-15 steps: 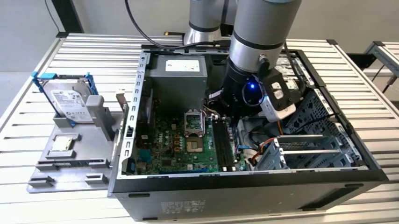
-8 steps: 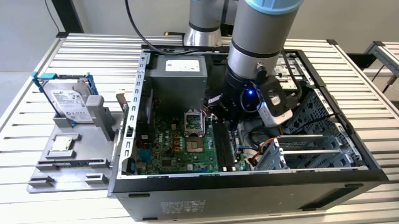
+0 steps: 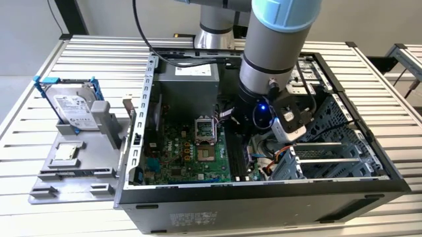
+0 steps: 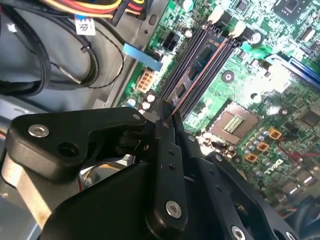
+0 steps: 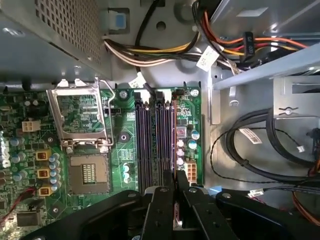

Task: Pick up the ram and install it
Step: 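Insert the ram into the slot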

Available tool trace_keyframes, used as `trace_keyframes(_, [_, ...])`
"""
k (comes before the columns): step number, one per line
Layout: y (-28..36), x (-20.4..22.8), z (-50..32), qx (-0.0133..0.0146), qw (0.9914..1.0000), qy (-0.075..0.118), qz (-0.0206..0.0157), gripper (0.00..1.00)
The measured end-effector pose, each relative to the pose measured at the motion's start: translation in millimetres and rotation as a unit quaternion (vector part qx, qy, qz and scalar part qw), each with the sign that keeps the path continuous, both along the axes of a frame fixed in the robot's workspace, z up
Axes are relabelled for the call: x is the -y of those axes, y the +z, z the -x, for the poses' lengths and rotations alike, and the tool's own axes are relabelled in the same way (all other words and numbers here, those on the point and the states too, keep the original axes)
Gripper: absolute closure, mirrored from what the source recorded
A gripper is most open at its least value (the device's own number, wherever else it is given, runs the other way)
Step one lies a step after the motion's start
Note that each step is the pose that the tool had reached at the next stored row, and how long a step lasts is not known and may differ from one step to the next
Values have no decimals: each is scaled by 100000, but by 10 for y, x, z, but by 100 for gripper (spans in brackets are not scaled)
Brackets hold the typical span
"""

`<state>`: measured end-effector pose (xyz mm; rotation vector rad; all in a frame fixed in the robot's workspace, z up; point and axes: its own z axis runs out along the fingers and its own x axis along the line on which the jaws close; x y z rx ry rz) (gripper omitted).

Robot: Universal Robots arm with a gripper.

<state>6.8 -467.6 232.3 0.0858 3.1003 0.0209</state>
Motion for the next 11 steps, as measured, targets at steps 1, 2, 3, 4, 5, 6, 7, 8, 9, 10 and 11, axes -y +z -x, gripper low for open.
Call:
trace_keyframes(1, [-17,3,1,-4,100000,-3,14,100])
trace_keyframes(2, [-35,3,-1,-1,100000,14,84,100])
trace_keyframes(3, [-46,3,-2,-5,100000,93,172,100])
trace_keyframes(4, [-62,3,-6,-5,100000,215,223,100])
trace_keyframes(5, [-76,3,-9,0,99999,349,276,100])
trace_keyframes(6, [-83,3,-9,-6,99998,568,362,100])
trace_keyframes(7, [-84,3,-9,-8,99998,587,370,100])
trace_keyframes(8, [-84,3,-9,-7,99998,588,377,100])
trace_keyframes(9, [-86,4,-10,-4,99998,595,373,100])
trace_keyframes(10, [-100,3,-10,4,99998,595,344,100])
trace_keyframes(11, [-112,3,-10,0,99997,666,356,100])
